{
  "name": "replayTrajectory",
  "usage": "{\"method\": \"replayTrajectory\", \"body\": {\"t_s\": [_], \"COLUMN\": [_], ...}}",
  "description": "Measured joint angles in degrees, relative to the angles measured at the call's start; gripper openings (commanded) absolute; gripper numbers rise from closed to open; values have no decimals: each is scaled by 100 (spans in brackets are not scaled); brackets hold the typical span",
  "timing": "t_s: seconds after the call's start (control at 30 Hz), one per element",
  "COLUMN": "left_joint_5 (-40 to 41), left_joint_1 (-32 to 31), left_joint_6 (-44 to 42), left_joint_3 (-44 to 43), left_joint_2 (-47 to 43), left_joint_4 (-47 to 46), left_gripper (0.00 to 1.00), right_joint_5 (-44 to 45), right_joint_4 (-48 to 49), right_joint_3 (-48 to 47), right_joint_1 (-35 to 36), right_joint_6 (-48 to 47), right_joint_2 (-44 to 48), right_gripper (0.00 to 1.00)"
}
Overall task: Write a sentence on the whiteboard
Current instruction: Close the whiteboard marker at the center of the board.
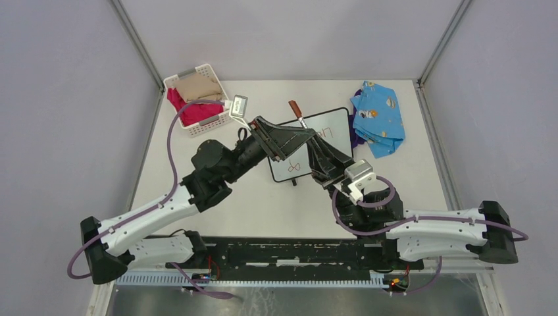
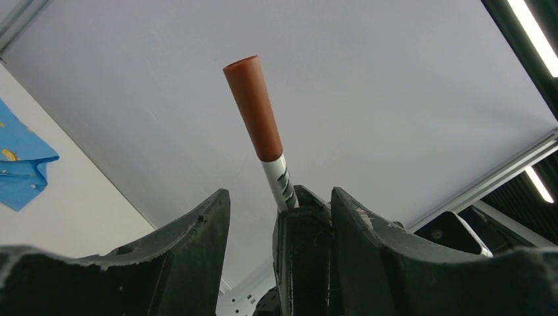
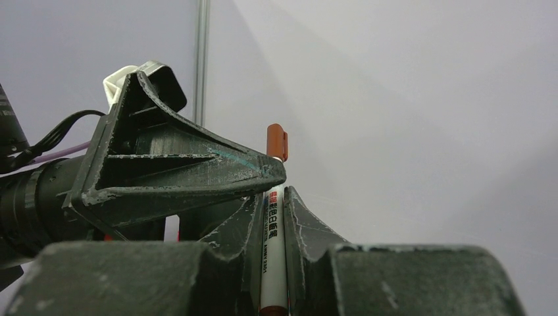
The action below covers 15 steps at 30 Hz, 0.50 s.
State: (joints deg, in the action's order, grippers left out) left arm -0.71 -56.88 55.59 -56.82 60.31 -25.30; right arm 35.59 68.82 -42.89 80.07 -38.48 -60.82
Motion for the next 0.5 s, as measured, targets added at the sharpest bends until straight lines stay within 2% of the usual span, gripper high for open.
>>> {"method": "replayTrajectory", "body": {"t_s": [0.17, 0.33, 0.5], "left_joint_5": [-151, -597, -933], "left_joint_1": [269, 925, 1080], "left_joint_6": [13, 407, 577], "left_joint_3": [-2, 107, 122], "left_joint_2": [-7, 11, 160], "left_joint_4": [9, -341, -682], "left_gripper": [63, 61, 57], "right_joint_5": [-133, -240, -262], "right_joint_4": [-177, -262, -339], "right_joint_3": [90, 140, 168], "right_joint_1": [-2, -11, -11], "right_joint_6": [173, 286, 337], "right_joint_2": [214, 345, 382], "right_gripper": [0, 0, 0]}}
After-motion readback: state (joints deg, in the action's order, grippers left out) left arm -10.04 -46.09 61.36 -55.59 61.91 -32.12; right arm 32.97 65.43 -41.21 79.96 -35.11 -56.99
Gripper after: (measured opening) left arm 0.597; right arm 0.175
